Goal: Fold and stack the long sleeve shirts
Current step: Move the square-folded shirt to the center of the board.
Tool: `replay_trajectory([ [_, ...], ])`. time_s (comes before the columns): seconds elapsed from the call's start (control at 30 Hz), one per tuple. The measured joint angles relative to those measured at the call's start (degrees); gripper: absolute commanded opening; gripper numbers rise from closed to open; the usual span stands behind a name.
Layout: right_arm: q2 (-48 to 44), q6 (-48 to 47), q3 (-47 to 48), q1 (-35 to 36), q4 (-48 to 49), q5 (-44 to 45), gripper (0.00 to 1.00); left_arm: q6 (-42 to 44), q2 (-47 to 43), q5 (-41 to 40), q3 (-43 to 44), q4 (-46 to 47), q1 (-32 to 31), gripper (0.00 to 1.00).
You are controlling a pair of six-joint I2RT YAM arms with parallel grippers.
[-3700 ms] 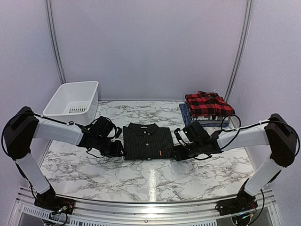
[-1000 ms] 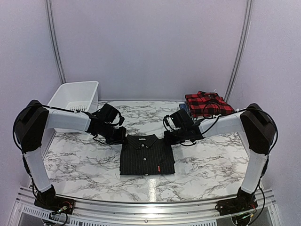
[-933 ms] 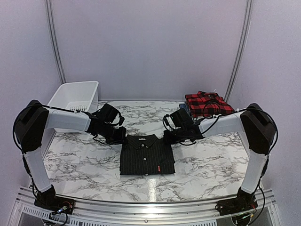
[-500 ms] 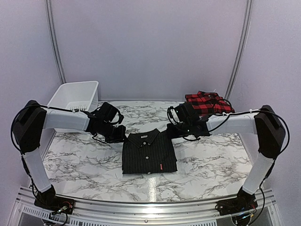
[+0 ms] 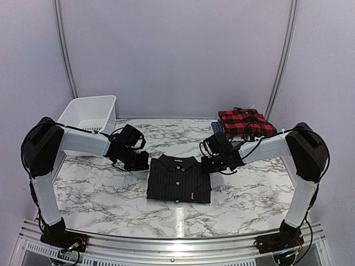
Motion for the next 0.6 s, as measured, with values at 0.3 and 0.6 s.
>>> replay_trajectory([
  [0.3, 0.44, -0.22, 0.00, -0.02, -0.28, -0.76, 0.39, 1.84, 0.15, -4.13, 1.57, -2.12, 0.09, 0.34],
  [0.6, -9.42, -1.97, 0.76, -2.84, -2.27, 1.09, 0.64, 2.75, -9.66, -6.78, 8.44, -4.09, -3.04, 0.39],
])
